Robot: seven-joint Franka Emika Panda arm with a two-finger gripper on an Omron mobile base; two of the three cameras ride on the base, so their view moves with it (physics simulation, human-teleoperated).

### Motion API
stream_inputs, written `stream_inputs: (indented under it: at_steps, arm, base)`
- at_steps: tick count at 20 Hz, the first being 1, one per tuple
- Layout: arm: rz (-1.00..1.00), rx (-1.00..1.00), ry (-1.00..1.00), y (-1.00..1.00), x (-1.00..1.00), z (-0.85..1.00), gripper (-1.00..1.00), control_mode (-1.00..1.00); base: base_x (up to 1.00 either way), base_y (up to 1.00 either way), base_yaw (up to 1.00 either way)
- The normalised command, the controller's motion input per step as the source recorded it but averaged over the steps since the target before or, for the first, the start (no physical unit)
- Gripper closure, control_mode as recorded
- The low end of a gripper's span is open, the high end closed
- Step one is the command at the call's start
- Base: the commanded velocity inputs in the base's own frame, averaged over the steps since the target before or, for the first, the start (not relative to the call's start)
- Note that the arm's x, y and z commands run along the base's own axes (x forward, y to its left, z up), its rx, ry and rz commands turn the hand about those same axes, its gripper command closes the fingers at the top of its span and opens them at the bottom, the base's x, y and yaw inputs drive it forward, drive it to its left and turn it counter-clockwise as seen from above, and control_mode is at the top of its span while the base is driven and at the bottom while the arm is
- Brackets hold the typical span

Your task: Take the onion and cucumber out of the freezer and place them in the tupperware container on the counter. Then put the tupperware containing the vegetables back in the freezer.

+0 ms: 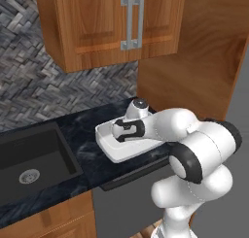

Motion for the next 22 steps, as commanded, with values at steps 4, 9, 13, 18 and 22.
stream_inputs:
  at_steps: [4,9,13,18,22]
  arm:
    - [0.03,-0.01,0.04,0.29,0.23,-0.38,-1.0,-1.0]
    - [0.02,0.0,-0.01,0.02,0.05,-0.14,-1.0,-1.0]
    - [0.0,0.0,-0.12,-0.05,-0.3,0.06,-1.0,-1.0]
    - [0.0,0.03,-0.23,-0.23,-0.92,0.46,-1.0,-1.0]
    - [0.0,0.11,-0.3,-0.5,-1.0,0.96,-1.0,-1.0]
  base:
    - [0.0,0.0,0.0]
    - [0.0,0.0,0.0]
    - [0.0,0.0,0.0]
    - [0.0,0.0,0.0]
    - [0.0,0.0,0.0]
